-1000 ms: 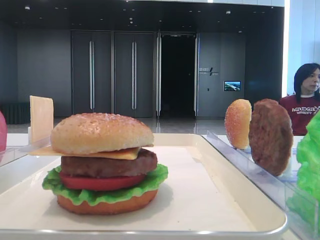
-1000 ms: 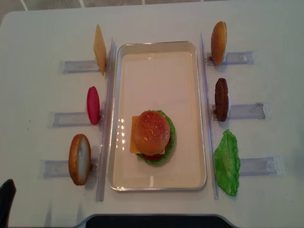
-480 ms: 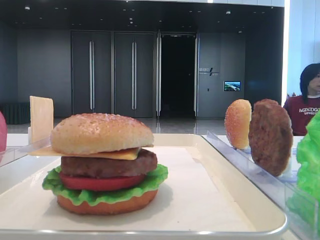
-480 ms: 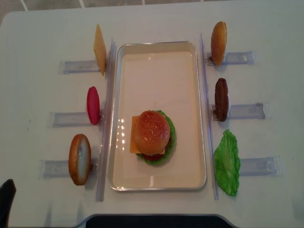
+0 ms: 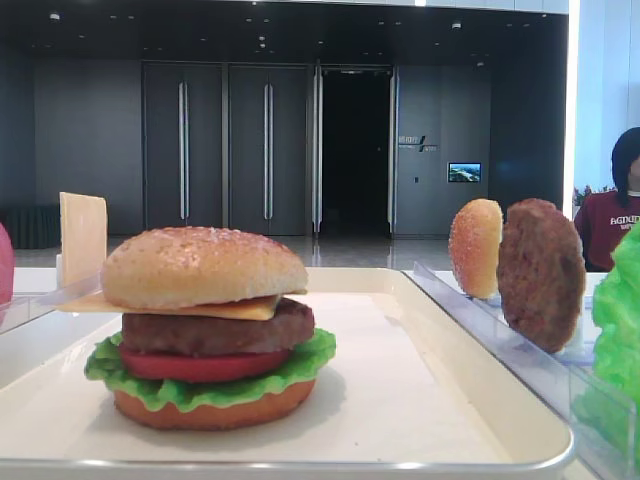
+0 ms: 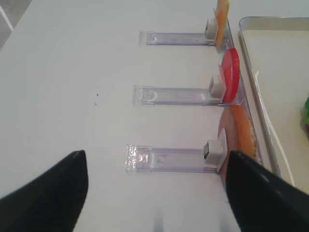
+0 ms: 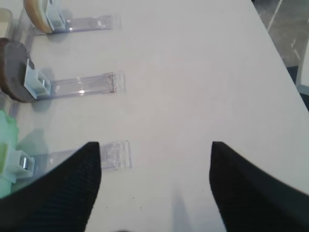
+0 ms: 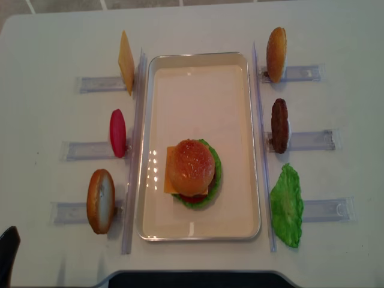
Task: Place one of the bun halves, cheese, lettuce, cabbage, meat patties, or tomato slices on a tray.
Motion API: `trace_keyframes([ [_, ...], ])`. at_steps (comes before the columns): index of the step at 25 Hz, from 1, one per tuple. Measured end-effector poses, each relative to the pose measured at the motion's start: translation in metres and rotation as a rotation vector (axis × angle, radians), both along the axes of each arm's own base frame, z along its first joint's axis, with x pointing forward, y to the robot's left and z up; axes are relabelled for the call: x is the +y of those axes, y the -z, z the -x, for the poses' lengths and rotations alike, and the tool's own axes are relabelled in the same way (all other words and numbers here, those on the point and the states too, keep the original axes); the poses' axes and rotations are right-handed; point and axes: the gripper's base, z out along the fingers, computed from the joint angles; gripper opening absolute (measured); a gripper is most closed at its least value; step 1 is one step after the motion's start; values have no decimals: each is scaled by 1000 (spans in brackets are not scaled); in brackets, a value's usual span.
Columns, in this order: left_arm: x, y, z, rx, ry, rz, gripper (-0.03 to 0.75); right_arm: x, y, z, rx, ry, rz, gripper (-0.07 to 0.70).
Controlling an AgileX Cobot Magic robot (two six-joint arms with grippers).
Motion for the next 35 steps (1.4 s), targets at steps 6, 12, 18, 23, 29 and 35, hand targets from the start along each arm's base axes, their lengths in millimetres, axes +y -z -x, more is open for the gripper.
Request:
trace_keyframes([
  [6, 0, 0, 0, 0, 0, 0, 692, 0, 0, 9, -60, 0, -1, 485],
  [12, 0, 0, 0, 0, 0, 0, 692, 0, 0, 13, -93, 0, -1, 485],
  [18, 0, 0, 0, 0, 0, 0, 692, 0, 1, 13, -92, 1, -2, 485],
  [23, 0, 0, 0, 0, 0, 0, 692, -2, 1, 13, -93, 30, -10, 485],
  [29, 0, 0, 0, 0, 0, 0, 692, -3, 0, 13, -94, 45, -13, 485],
  [35, 0, 0, 0, 0, 0, 0, 692, -3, 0, 13, -94, 47, -10, 485],
])
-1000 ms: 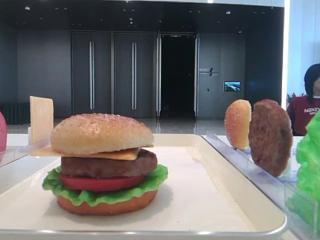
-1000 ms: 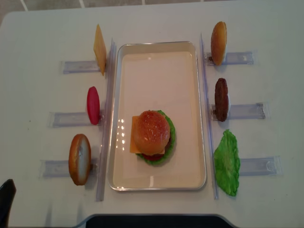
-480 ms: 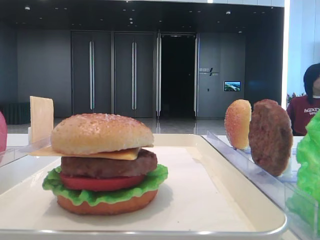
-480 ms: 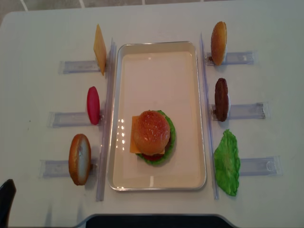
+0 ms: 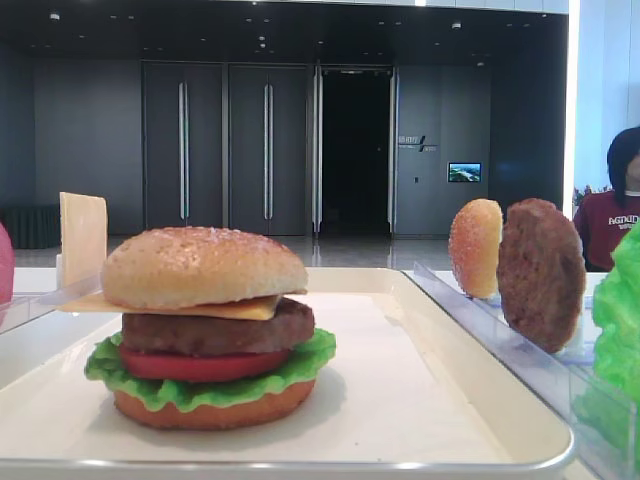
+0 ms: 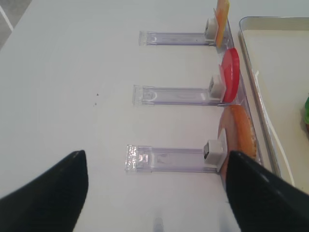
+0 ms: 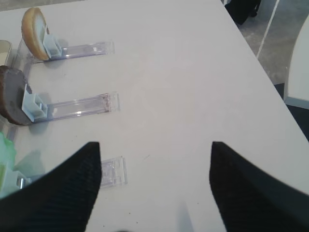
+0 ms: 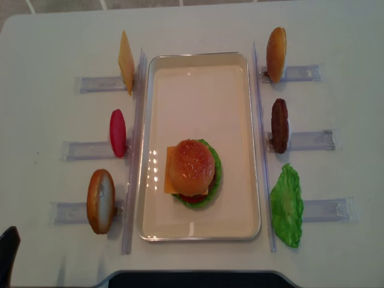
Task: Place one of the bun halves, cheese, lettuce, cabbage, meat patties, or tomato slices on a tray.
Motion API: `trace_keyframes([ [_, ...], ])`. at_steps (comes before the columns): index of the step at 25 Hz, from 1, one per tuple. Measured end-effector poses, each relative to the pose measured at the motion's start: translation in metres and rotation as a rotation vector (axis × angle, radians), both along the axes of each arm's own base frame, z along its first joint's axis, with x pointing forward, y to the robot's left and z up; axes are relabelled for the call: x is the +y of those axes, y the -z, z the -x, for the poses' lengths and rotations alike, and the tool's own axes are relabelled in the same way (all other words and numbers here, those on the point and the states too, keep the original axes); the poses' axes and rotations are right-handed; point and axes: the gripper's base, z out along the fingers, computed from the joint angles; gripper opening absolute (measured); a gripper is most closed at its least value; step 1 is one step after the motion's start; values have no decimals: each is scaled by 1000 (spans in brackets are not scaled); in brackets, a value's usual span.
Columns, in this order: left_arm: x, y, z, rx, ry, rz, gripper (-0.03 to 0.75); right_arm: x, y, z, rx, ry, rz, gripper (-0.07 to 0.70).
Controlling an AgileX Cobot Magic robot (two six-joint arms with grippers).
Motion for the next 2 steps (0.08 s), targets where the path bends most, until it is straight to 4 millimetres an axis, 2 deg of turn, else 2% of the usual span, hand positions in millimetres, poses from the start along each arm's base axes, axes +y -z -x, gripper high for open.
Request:
trace_keyframes([
  [2, 0, 0, 0, 0, 0, 0, 692, 0, 0, 0, 0, 0, 1, 485],
])
